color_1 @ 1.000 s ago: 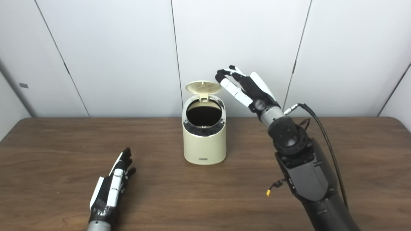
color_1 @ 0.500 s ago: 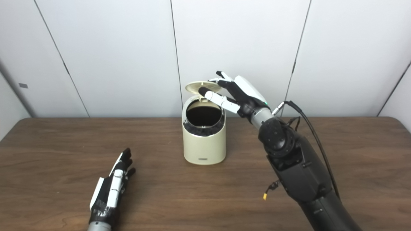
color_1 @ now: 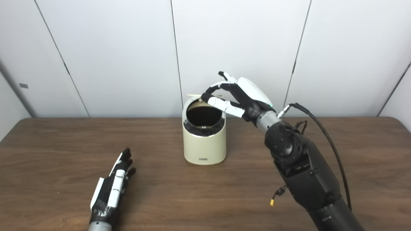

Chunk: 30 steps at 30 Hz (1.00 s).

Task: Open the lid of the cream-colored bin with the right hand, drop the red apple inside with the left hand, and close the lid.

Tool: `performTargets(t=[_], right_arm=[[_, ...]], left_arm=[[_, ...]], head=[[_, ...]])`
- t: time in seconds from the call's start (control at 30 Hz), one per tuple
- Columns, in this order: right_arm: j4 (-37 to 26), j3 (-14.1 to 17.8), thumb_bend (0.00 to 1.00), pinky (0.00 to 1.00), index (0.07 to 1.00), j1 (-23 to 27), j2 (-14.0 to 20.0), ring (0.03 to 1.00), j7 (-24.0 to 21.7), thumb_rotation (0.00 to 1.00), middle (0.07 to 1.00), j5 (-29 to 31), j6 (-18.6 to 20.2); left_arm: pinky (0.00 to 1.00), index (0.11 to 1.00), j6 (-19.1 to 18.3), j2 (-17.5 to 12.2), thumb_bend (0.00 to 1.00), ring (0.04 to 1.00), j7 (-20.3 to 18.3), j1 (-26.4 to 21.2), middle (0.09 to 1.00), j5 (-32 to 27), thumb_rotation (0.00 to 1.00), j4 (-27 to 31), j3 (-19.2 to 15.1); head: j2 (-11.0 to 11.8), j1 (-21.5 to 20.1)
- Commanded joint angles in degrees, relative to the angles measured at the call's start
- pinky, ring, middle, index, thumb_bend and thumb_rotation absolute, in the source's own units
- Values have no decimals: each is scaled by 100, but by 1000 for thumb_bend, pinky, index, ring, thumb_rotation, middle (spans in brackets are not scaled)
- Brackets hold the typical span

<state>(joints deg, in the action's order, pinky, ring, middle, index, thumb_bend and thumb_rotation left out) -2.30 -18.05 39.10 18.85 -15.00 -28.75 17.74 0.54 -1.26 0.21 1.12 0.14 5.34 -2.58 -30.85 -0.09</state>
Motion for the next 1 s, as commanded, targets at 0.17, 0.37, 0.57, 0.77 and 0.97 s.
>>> performTargets(t=[0.17,0.37,0.57,0.77,0.97], right_arm=[[-246,-129,617,1000,736,100,274,1000,20,1000,1000,-581,-513],[-374,-273,612,1000,749,-1,350,1000,-167,1000,1000,-1040,-587],[-406,-407,583,1000,733,-128,342,1000,-189,940,987,-1377,-919],[-329,-547,585,1000,723,-207,225,1000,-193,917,985,-1656,-1085],[-339,-612,583,1000,715,-267,178,1000,-229,902,981,-1827,-1259]], left_arm=[[1000,1000,-61,24,549,995,34,-68,1000,-25,890,75,-9],[1000,1000,-48,26,545,991,42,-59,1000,26,901,117,8],[1000,1000,-119,59,552,991,52,-18,1000,-5,914,180,-3],[999,1000,-73,88,553,990,55,-37,1000,-53,895,141,-26],[1000,1000,-177,124,573,992,68,-55,1000,-55,887,169,-22]], head=[[-50,5],[-105,19],[-142,27],[-203,50],[-219,64]])
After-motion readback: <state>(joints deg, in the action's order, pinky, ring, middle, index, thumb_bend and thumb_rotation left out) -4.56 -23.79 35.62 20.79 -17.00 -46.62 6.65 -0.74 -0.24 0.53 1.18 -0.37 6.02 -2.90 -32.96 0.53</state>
